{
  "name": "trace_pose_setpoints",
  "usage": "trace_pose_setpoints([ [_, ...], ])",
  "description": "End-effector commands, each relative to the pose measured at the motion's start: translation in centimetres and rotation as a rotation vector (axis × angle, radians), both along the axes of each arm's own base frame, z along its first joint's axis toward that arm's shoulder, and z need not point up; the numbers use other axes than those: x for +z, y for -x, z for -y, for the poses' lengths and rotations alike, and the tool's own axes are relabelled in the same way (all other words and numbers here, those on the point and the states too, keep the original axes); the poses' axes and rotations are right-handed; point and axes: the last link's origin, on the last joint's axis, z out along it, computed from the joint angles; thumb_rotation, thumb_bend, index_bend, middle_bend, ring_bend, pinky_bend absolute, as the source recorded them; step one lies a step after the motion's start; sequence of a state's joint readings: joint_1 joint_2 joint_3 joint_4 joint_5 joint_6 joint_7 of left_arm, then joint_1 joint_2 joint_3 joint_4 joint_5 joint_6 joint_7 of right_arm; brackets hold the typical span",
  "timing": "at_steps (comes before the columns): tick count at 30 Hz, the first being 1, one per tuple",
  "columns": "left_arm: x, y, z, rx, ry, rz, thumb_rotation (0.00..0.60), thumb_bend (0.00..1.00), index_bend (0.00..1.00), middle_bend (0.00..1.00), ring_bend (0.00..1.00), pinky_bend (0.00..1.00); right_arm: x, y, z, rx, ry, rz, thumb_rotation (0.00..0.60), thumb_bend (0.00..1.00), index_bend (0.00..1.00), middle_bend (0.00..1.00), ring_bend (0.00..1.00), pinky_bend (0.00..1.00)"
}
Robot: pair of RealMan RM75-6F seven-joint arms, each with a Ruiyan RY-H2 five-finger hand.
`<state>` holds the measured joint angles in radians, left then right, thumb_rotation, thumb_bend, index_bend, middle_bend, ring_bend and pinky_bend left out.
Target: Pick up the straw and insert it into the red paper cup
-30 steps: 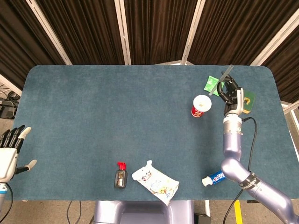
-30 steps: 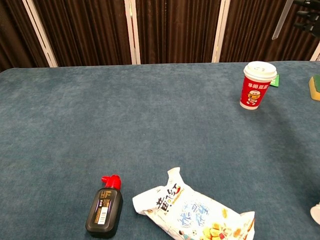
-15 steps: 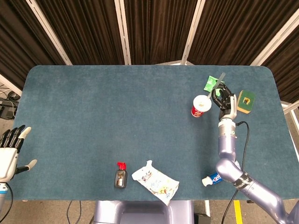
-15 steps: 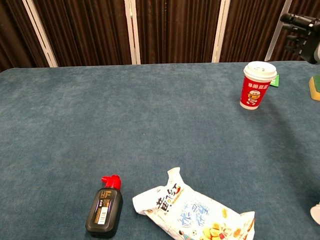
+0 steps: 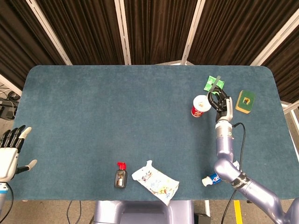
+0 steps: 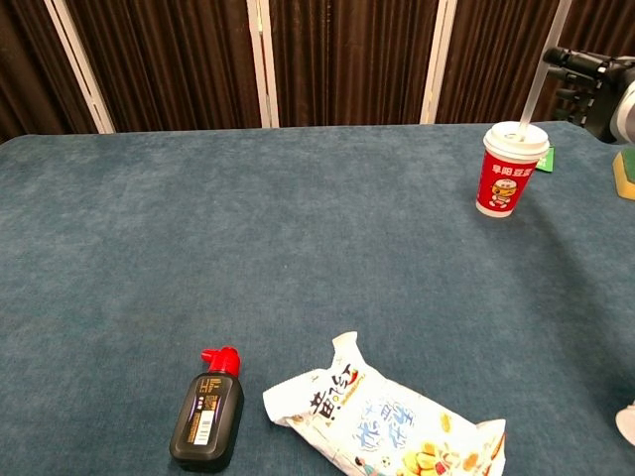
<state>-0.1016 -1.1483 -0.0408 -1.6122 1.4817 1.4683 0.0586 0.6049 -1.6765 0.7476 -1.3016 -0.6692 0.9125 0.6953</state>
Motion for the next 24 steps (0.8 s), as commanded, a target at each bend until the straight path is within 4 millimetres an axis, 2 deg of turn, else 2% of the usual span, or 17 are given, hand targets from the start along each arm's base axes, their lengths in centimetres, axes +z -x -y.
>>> trace_pose_setpoints([
  [1, -0.01, 0.00, -0.03, 0.001, 0.001, 0.001, 0.600, 0.17, 0.02, 0.00, 0.00, 0.00, -0.08, 0.05, 0.10, -0.002, -0.002, 0.005, 0.600, 0.46, 0.62, 0.20, 0.00, 0.00],
  [24, -0.07, 0.05, -0.12, 0.009, 0.009, 0.005, 0.600, 0.18, 0.03, 0.00, 0.00, 0.00, -0.72, 0.73, 0.48, -0.021, -0.032, 0.025, 0.600, 0.45, 0.63, 0.20, 0.00, 0.00],
])
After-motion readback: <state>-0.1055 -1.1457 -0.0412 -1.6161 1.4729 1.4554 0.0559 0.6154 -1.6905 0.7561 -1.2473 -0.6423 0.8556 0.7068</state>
